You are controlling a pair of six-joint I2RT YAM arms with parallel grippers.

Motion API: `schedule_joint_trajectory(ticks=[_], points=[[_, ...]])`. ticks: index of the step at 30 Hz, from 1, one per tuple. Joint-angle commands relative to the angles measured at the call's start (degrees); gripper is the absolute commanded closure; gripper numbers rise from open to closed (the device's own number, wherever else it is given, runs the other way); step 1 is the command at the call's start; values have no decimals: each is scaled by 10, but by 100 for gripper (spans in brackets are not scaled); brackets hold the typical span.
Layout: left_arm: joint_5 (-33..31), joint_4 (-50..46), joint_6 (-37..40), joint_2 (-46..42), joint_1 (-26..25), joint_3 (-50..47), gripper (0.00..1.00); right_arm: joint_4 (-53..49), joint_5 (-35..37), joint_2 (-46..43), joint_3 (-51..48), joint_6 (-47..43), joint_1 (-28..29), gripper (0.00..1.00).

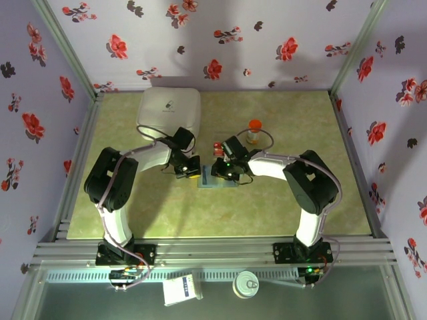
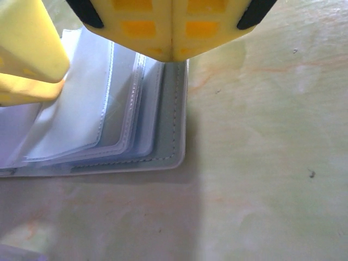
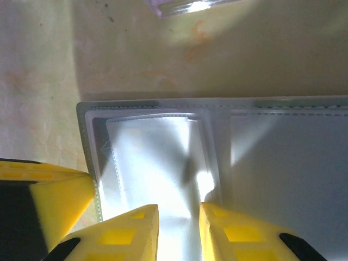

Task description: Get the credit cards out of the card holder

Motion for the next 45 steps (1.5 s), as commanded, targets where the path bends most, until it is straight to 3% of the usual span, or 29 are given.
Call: schedule_joint_trajectory(ticks=[1, 6, 15, 30, 41, 45], points=[[-8, -22, 4, -31, 2, 20, 100, 51, -23, -13, -28, 26, -9, 74], [17, -6, -13, -37, -3, 23, 99, 80, -34, -19, -49, 36, -16, 74], [60, 50, -53, -21, -17, 20, 83, 125, -54, -23, -82, 57, -30, 75], [44, 51, -58, 11, -30, 18, 70, 139, -62, -19, -97, 64, -34, 75], [43, 51, -55, 25, -31, 24, 67, 140, -63, -20, -99, 64, -34, 76], [55, 69, -64, 21, -32, 19, 73, 142, -65, -20, -100, 65, -34, 77]])
